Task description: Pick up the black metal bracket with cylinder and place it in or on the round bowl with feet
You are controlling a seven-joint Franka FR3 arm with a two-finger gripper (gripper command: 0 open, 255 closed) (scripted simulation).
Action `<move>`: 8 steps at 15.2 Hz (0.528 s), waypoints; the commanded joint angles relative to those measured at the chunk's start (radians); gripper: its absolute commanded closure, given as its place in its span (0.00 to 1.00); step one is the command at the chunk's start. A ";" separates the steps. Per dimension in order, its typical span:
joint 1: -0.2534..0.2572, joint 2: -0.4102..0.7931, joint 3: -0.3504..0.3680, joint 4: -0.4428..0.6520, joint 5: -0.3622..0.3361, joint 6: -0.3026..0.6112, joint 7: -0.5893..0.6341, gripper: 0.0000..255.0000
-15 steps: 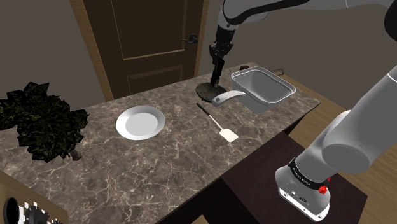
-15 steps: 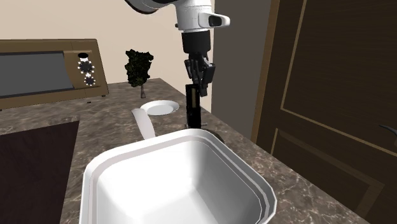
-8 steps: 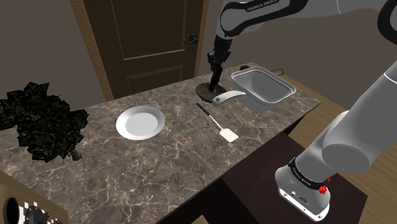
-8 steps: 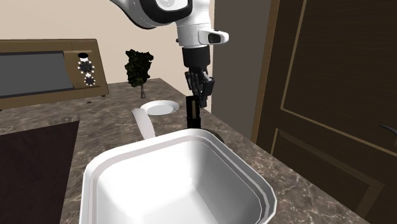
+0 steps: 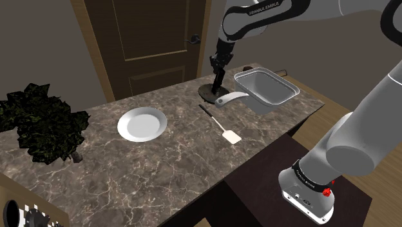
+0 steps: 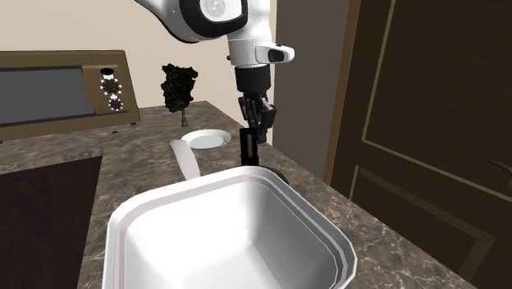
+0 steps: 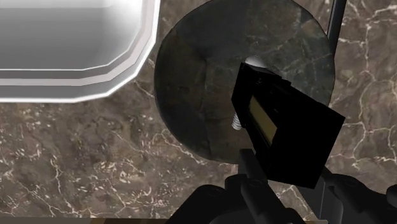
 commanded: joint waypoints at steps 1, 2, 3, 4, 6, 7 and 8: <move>0.000 0.000 0.000 0.000 0.000 0.000 0.000 1.00; 0.000 0.000 0.000 0.000 0.000 0.000 0.000 0.00; 0.000 0.000 0.000 0.000 0.000 0.000 0.000 0.00; 0.000 0.000 0.000 0.000 0.000 0.000 0.000 0.00; 0.000 0.000 0.000 0.000 0.000 0.000 0.000 0.00; 0.000 0.000 0.000 0.000 0.000 0.000 0.000 0.00; 0.000 -0.016 0.000 0.015 -0.002 -0.031 0.001 0.00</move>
